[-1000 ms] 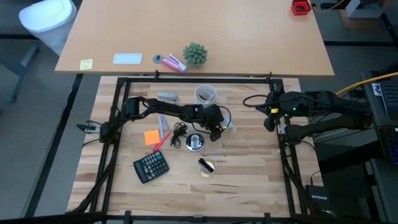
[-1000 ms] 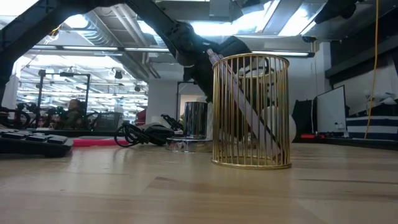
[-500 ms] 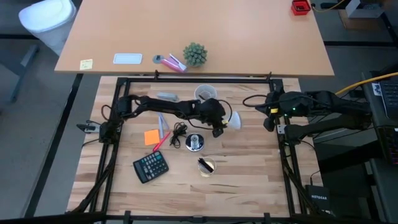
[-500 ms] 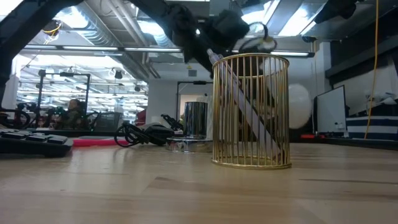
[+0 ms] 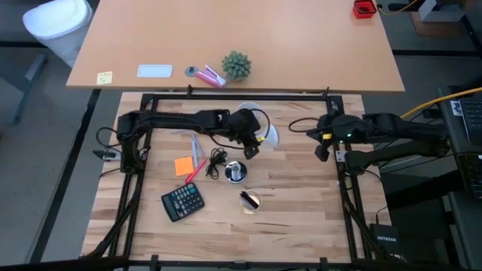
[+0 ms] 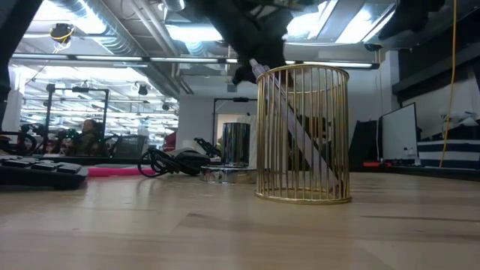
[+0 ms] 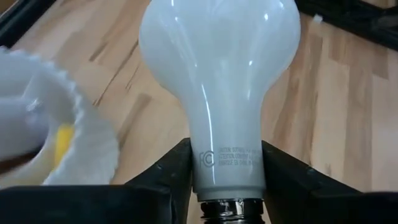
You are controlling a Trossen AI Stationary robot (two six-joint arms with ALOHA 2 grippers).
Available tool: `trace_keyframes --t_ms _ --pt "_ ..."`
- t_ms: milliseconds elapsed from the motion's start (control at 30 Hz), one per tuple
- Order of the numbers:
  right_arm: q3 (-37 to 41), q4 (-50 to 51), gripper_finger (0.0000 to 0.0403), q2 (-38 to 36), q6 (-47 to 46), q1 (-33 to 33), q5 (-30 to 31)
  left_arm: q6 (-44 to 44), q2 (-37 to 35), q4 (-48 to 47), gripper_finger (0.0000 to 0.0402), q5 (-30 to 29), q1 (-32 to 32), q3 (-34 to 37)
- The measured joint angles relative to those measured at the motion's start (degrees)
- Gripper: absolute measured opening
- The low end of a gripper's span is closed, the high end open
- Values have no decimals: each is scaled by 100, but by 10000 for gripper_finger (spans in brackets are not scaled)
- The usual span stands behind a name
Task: Screw lightbulb
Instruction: Insert the lightbulb into the lamp
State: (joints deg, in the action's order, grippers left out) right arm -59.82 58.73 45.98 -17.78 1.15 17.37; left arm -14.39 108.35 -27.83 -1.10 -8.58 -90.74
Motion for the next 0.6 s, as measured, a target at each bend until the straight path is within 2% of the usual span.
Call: trace_keyframes --t_ms 233,433,600 --pt "1085 -801 12 -11 -4 0 -1 -131 -318 -930 139 -67 106 4" --pt "2166 -2494 12 22 2 0 -1 -171 -347 -1071 143 -87 290 4" --pt "3258 -4504 12 73 -74 -4 -3 -203 -388 -1064 139 -201 419 4"
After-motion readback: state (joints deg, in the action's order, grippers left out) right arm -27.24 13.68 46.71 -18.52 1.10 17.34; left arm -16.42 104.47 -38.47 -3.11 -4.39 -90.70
